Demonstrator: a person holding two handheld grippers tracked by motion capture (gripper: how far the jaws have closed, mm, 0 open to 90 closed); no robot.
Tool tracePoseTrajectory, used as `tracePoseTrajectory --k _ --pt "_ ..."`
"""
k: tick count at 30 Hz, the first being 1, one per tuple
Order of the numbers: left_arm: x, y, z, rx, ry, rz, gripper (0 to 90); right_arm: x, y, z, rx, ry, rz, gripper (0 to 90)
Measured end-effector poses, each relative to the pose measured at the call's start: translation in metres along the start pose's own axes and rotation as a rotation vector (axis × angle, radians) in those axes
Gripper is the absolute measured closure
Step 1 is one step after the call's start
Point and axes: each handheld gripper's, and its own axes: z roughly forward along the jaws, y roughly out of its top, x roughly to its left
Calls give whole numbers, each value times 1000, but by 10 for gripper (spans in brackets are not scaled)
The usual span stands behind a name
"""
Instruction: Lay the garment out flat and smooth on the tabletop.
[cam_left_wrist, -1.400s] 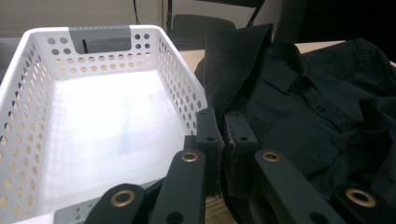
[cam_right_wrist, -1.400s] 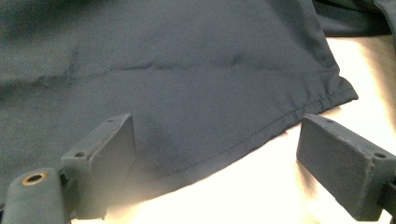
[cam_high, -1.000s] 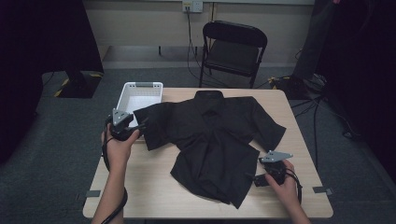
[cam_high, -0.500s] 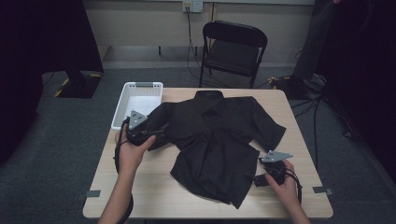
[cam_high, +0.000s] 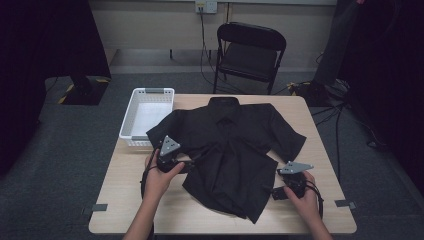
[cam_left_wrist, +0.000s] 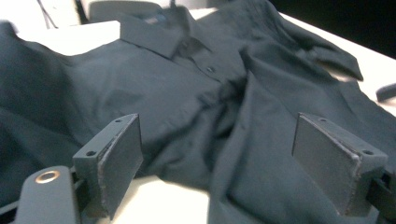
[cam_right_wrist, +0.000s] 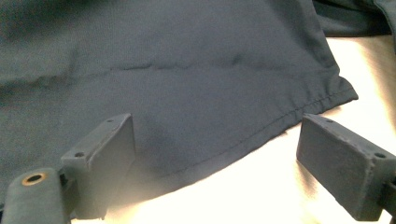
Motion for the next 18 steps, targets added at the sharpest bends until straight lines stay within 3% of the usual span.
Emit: tracePoseTrajectory --k 9,18 --pt "-14 -25 14 79 -43 52 161 0 0 0 0 0 0 110" --pt "-20 -46 23 133 -36 84 161 0 0 0 0 -1 0 109"
